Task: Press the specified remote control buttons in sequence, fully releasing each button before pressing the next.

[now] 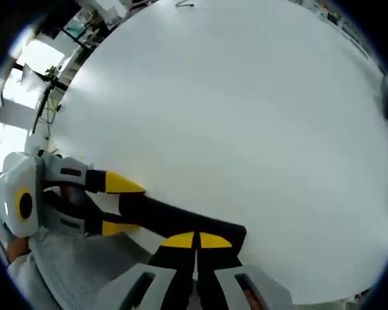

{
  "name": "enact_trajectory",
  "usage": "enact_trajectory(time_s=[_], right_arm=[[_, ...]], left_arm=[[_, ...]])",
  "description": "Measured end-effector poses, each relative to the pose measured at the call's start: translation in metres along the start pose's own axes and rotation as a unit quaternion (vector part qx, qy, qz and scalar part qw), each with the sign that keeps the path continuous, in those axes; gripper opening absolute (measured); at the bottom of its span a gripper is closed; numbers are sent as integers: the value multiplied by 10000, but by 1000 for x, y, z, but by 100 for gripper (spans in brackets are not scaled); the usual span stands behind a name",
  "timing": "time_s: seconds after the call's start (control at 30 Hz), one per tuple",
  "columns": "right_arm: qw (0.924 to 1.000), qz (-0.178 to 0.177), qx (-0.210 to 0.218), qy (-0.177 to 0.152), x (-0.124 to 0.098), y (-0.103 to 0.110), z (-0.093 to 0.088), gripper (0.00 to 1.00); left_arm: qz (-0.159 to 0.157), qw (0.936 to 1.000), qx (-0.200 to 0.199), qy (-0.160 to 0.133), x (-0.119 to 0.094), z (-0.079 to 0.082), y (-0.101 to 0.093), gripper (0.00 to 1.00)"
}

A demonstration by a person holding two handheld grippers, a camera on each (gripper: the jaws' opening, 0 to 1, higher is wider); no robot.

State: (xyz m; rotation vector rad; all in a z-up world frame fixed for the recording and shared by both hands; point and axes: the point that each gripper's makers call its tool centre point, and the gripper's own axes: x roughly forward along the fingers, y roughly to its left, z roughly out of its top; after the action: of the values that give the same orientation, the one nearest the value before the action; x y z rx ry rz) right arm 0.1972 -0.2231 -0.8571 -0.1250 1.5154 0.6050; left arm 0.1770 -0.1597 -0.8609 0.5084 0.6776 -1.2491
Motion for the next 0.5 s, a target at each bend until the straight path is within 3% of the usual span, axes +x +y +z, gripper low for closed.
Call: enact_trajectory(time_s=[0.23, 0.5], right_arm=[[9997, 208, 104, -119, -3, 10, 16, 0], [9994, 299, -32, 151, 5, 20, 17, 0]], left_arm=[[-9, 10000, 0, 9, 0, 0, 0, 23], [-17, 10000, 25, 37, 0, 0, 0, 23]])
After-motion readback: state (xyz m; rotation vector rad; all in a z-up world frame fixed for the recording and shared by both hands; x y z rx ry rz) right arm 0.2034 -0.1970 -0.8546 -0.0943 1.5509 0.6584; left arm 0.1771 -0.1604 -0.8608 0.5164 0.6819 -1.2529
